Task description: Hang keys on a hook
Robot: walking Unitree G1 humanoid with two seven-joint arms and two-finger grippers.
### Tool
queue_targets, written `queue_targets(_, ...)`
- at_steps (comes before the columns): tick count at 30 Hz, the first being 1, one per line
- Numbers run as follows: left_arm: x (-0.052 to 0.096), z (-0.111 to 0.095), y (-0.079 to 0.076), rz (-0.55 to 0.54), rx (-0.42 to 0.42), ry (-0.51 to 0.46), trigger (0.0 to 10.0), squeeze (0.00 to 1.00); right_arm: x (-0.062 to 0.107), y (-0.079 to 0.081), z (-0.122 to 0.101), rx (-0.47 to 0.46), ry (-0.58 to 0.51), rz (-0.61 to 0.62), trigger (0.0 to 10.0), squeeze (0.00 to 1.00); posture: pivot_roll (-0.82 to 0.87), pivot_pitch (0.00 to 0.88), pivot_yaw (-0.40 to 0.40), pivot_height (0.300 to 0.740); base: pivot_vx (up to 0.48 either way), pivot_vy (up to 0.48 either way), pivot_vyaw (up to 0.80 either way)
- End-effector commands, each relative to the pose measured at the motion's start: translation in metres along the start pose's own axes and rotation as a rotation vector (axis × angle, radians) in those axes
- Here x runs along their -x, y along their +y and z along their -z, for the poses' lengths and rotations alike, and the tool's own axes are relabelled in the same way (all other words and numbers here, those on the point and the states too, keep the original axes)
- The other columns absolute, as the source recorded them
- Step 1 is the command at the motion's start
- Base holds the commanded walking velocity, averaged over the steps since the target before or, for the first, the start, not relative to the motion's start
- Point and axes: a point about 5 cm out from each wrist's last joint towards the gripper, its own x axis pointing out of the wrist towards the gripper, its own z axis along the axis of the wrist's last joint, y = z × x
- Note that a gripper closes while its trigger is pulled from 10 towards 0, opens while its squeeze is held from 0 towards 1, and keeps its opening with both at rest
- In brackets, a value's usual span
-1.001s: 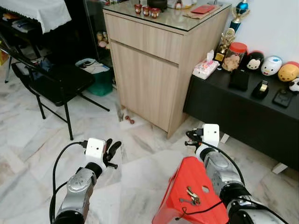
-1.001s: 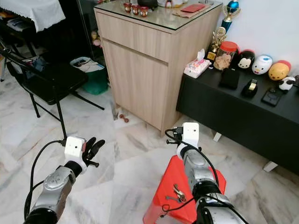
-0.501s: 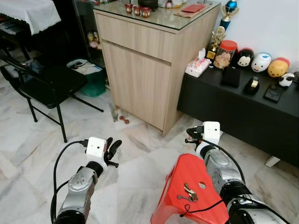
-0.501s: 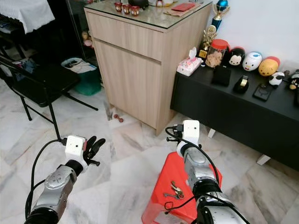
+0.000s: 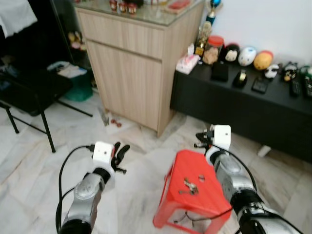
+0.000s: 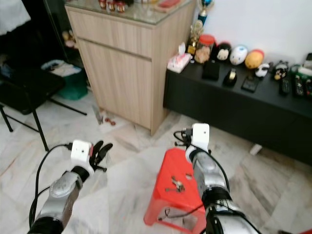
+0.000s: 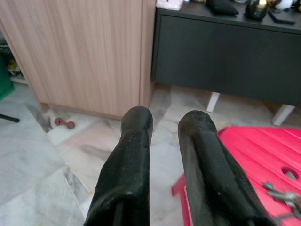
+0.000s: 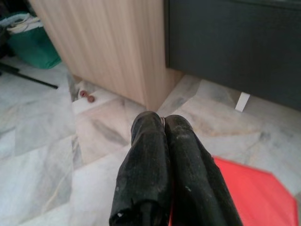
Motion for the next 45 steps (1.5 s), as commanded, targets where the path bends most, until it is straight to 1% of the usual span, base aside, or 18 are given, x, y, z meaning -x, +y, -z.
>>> queue_targets(1, 0.002, 0.001, 0.000, 0.004, 0.000, 0.007, 10.0, 0.00, -0.002, 0.002, -0.007, -0.004, -0.024, -0.008, 10.0, 0.00, -0.03, 0.000, -0.044, 0.740, -0.371, 0.000, 0.00)
queue_targets(9, 0.002, 0.001, -0.001, 0.005, 0.005, 0.003, 10.0, 0.00, -0.002, 0.002, -0.010, -0.007, -0.032, -0.006, 10.0, 0.00, -0.03, 0.000, -0.046, 0.740, -0.373, 0.000, 0.00)
queue_targets(25, 0.002, -0.002, -0.001, 0.019, 0.009, -0.006, 10.0, 0.00, -0.005, 0.004, -0.019, -0.023, -0.036, 0.003, 10.0, 0.00, -0.03, 0.000, -0.043, 0.740, -0.480, 0.000, 0.00)
queue_targets(29, 0.002, -0.004, -0.004, 0.035, 0.012, -0.014, 10.0, 0.00, -0.005, 0.005, -0.020, -0.033, -0.035, 0.000, 10.0, 0.00, -0.03, 0.000, -0.044, 0.740, -0.480, 0.000, 0.00)
queue_targets(33, 0.001, -0.008, -0.005, 0.047, 0.006, -0.030, 10.0, 0.00, -0.006, 0.008, -0.022, -0.038, -0.032, -0.015, 10.0, 0.00, -0.03, 0.000, -0.043, 0.740, -0.396, 0.000, -0.65)
queue_targets(40, -0.001, -0.018, -0.004, 0.064, -0.006, -0.051, 10.0, 0.00, -0.007, 0.012, -0.031, -0.029, -0.038, -0.027, 10.0, 0.00, -0.03, 0.000, -0.043, 0.740, 0.000, 0.000, -0.80)
queue_targets(45, -0.004, -0.034, -0.012, 0.138, -0.008, -0.085, 10.0, 0.00, -0.009, 0.019, -0.040, -0.019, -0.037, -0.052, 10.0, 0.00, -0.02, 0.000, -0.041, 0.740, 0.000, 0.000, -0.80)
